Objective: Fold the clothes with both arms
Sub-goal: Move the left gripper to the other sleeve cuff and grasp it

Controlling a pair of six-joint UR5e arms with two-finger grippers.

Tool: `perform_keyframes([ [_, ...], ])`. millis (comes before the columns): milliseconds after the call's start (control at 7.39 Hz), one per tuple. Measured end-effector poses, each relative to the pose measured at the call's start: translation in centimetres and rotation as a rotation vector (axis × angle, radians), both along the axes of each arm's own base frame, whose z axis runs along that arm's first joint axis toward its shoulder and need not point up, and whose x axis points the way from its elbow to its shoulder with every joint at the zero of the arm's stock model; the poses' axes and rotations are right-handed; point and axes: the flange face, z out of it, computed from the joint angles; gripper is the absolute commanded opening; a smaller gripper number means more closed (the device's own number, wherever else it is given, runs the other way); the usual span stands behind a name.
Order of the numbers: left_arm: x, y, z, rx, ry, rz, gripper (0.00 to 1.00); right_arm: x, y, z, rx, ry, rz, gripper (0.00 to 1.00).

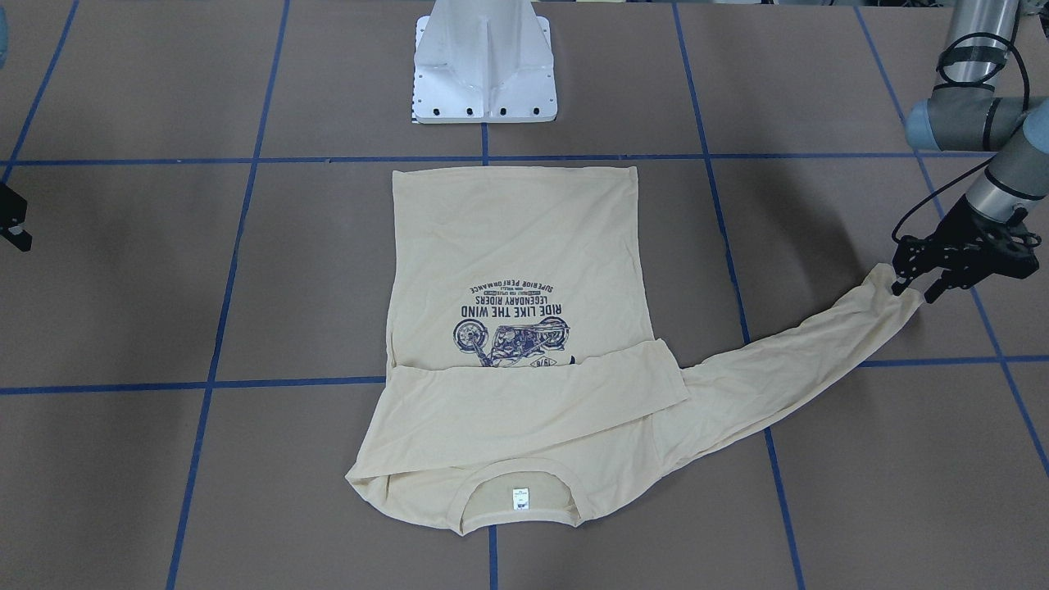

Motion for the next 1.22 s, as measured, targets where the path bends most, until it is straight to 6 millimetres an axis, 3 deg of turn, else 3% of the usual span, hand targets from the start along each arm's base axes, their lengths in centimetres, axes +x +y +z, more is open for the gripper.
perform_keyframes([
  [271,-0.02,0.00,0.10,-0.001,-0.002,0.000,0.54,0.00,-0.01,-0.06,0.001,-0.001,0.000,1.00],
  [541,-0.03,-0.03,0.14,0.000,-0.003,-0.001,0.46,-0.01,-0.04,-0.13,0.003,-0.001,0.000,1.00],
  [1218,0.03,-0.07,0.19,0.001,-0.006,-0.001,0.45,0.00,0.01,-0.16,0.003,-0.001,0.000,1.00],
])
